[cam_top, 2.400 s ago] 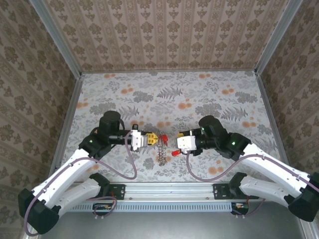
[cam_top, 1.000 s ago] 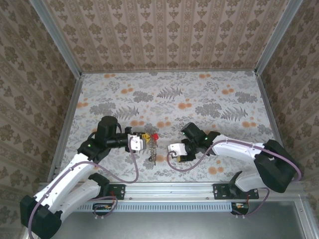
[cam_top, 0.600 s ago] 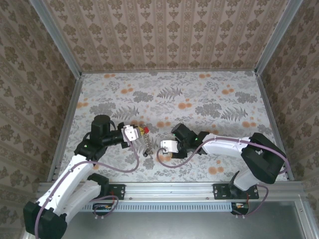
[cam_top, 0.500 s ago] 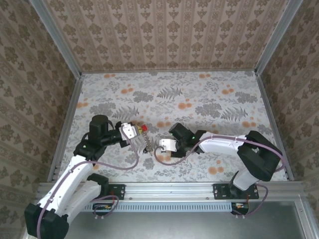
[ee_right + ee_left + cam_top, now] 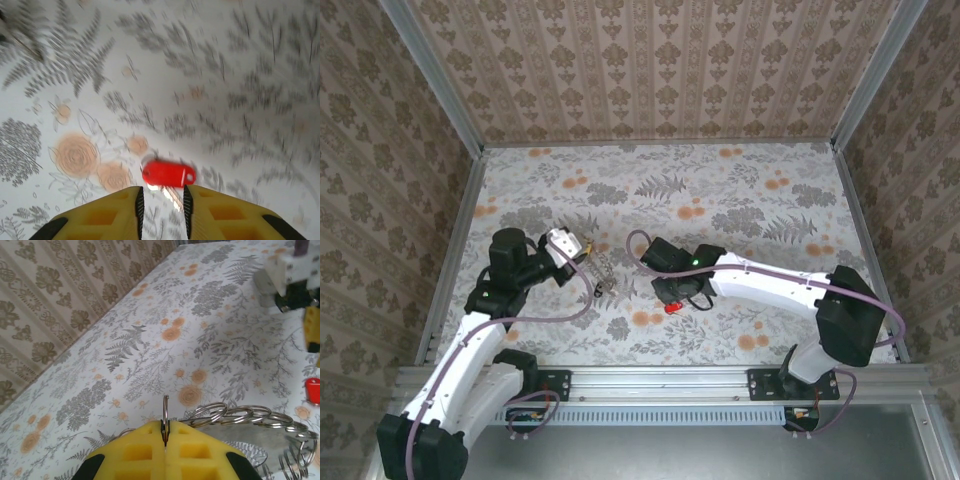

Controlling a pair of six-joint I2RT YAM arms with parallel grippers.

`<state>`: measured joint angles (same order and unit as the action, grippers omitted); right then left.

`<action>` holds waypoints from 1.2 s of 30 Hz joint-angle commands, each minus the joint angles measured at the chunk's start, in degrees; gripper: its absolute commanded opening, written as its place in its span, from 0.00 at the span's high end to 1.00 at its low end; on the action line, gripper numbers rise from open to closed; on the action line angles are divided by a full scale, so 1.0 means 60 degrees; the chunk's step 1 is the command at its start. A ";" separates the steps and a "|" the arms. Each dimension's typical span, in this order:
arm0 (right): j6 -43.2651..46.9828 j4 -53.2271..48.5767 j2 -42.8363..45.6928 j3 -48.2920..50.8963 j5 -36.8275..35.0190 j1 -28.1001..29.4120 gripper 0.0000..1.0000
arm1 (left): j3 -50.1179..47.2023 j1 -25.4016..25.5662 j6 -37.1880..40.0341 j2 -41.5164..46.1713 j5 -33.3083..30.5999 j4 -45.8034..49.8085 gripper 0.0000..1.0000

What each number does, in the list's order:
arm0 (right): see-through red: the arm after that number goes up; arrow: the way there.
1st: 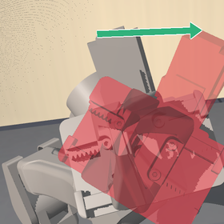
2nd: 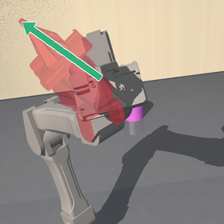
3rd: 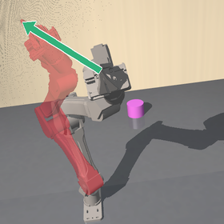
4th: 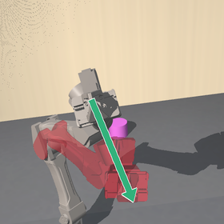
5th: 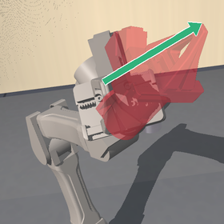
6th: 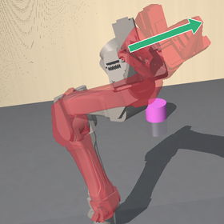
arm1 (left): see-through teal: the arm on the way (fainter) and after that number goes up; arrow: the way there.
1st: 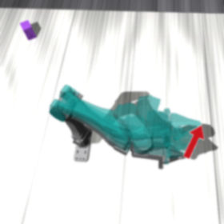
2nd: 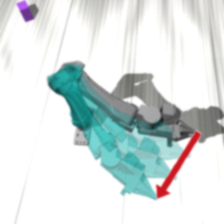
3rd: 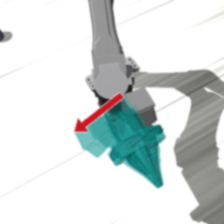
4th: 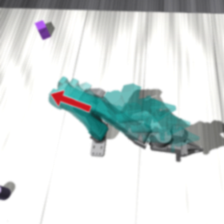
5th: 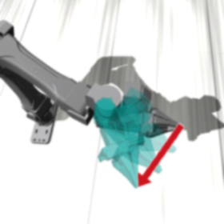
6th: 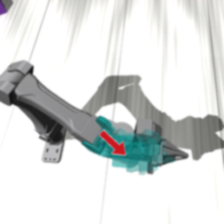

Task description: Put the keys on the keyring

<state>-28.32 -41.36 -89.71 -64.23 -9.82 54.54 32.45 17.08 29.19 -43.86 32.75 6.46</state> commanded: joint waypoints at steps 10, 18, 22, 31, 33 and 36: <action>-0.1718 -0.2300 -0.2328 -0.1769 0.0526 0.0423 0.68 | -0.0184 -0.0137 -0.0706 0.0187 -0.0460 -0.0802 1.00; -0.1375 -0.2394 -0.3202 -0.2215 0.0510 0.0402 0.68 | -0.0241 -0.0166 -0.0741 0.0207 -0.0507 -0.0864 1.00; -0.1318 -0.2466 -0.3581 -0.2345 0.0494 0.0402 0.68 | -0.0252 -0.0195 -0.0736 0.0219 -0.0571 -0.0866 1.00; -0.1097 -0.2360 -0.3980 -0.2492 0.0554 0.0402 0.69 | -0.0284 -0.0195 -0.0763 0.0234 -0.0578 -0.0901 1.00; -0.1105 -0.2416 -0.4035 -0.2521 0.0441 0.0401 0.70 | -0.0281 -0.0195 -0.0774 0.0220 -0.0577 -0.0901 1.00; -0.1153 -0.2408 -0.3953 -0.2479 0.0353 0.0388 0.74 | -0.0281 -0.0198 -0.0764 0.0227 -0.0559 -0.0901 1.00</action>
<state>-35.70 -53.47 -112.68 -78.06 -6.92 56.80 30.74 16.38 25.65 -43.75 29.26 3.73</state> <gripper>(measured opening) 0.268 0.043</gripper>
